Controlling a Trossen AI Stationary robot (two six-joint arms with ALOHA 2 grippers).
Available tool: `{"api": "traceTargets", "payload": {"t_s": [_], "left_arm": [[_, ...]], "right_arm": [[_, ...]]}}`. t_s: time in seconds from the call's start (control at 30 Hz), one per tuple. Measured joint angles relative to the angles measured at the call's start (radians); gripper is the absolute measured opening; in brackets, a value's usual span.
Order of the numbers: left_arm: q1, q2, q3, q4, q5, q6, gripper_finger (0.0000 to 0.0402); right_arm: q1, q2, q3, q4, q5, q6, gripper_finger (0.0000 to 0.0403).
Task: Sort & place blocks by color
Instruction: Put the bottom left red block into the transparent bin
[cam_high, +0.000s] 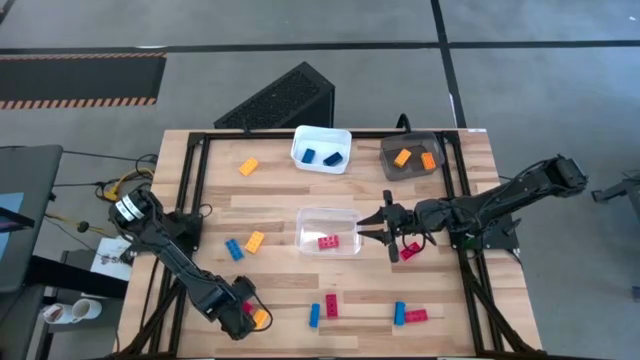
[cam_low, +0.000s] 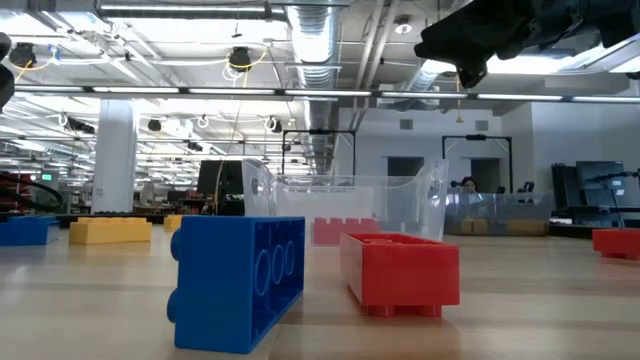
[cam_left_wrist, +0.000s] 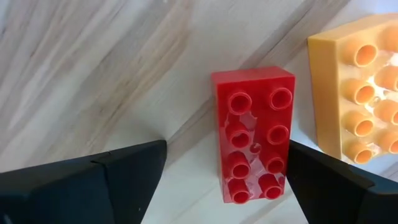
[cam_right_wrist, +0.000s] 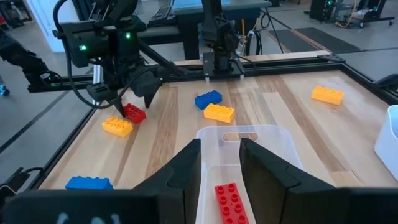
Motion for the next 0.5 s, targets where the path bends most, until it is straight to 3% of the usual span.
{"api": "traceTargets", "payload": {"t_s": [0.17,0.4,0.5], "left_arm": [[0.024,0.001,-0.001,-0.002,0.041,0.057,0.0272],[0.051,0.006,0.023,-0.074,0.041,0.183,0.0111],[0.069,-0.003,0.058,-0.178,-0.016,0.254,0.0102]], "right_arm": [[0.000,0.000,0.000,-0.003,0.000,0.000,0.0134],[0.000,0.000,0.000,-0.004,0.000,0.000,0.0134],[0.000,0.000,0.000,-0.005,0.000,0.000,0.0134]]}}
